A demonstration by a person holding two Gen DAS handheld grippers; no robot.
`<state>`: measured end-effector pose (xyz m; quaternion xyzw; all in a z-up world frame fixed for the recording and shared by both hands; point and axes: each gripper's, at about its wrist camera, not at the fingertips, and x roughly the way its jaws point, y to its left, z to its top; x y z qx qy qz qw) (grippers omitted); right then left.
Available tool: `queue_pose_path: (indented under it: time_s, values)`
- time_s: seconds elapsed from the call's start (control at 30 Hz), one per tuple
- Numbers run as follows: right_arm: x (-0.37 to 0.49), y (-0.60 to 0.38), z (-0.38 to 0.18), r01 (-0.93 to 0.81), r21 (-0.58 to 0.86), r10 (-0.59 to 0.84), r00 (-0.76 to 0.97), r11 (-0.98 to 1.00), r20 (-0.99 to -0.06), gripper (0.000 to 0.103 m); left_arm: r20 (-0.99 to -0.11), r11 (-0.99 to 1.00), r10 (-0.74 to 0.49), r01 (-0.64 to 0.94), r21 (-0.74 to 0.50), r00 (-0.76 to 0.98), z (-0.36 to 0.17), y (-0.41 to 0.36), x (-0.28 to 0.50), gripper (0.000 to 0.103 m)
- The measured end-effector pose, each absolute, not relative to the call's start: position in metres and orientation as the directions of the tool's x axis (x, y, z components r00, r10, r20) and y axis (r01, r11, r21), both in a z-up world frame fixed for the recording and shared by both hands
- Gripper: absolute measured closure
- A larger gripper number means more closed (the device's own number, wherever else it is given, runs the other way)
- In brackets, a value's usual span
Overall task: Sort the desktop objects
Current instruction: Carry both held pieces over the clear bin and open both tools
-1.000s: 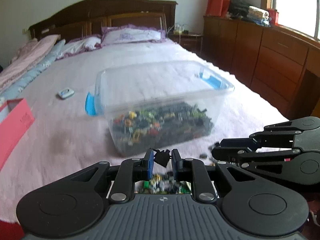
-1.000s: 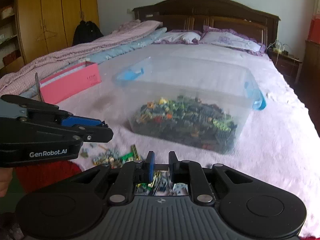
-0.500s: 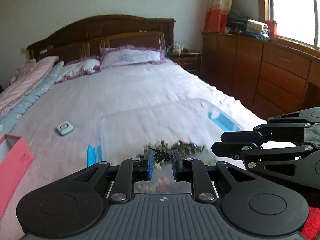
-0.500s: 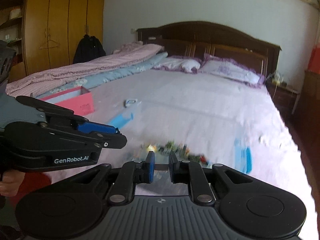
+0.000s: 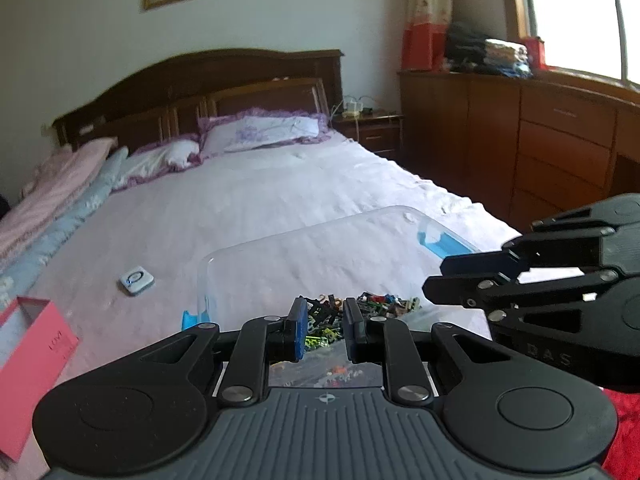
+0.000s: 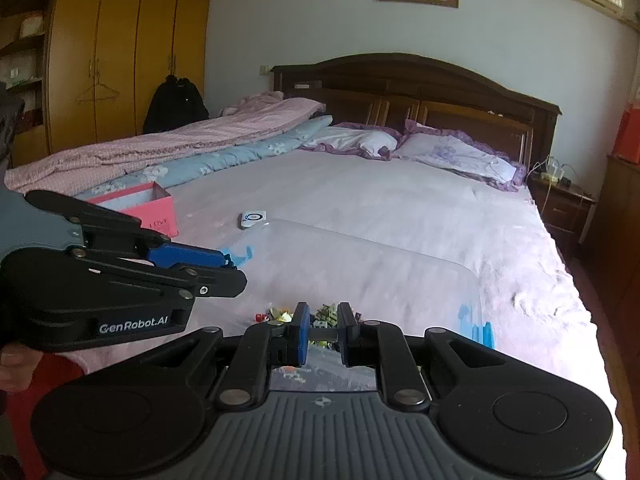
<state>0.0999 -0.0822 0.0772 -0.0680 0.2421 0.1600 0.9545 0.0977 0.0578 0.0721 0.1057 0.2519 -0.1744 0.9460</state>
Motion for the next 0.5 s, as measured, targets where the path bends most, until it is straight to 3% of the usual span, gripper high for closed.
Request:
queue_pose_path:
  time_s: [0.5]
  values:
    - [0.105, -0.064, 0.065, -0.344, -0.154, 0.238, 0.851, 0.926, -0.469, 0.087, -0.544, 0.917, -0.267, 0.383, 0.109, 0.795, 0.064, 0.058, 0.123, 0.082]
